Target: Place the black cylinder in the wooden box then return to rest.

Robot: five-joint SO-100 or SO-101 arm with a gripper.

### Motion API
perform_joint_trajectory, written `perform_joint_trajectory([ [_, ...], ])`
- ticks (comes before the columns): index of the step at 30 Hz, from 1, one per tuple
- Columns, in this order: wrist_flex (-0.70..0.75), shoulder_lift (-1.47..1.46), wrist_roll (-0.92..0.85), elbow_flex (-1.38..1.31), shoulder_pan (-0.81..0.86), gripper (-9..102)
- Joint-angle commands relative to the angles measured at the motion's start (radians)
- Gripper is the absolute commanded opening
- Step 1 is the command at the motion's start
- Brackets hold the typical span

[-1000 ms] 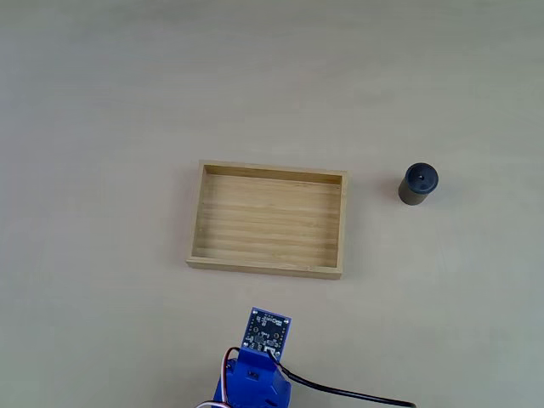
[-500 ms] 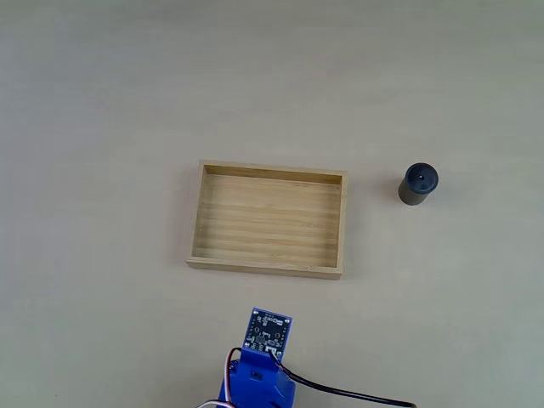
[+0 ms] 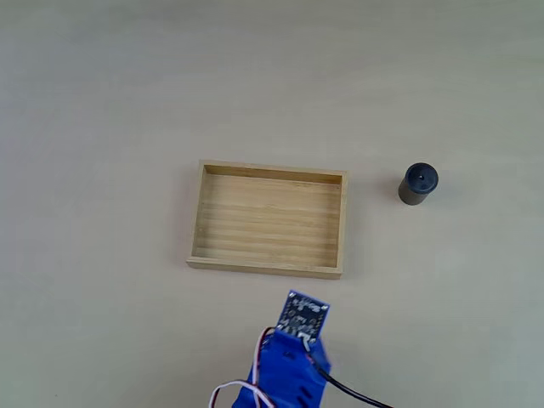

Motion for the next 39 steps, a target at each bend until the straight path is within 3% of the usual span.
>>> perform_joint_trajectory([
  [1,-0.176,0.156,0.017,-0.183,0.044,15],
  [11,-0.327,0.549,0.048,-0.492,0.067,20],
  [20,-0.344,0.853,0.075,-0.772,0.091,22],
  [39,-0.520,1.269,0.095,-1.094,0.152,32],
])
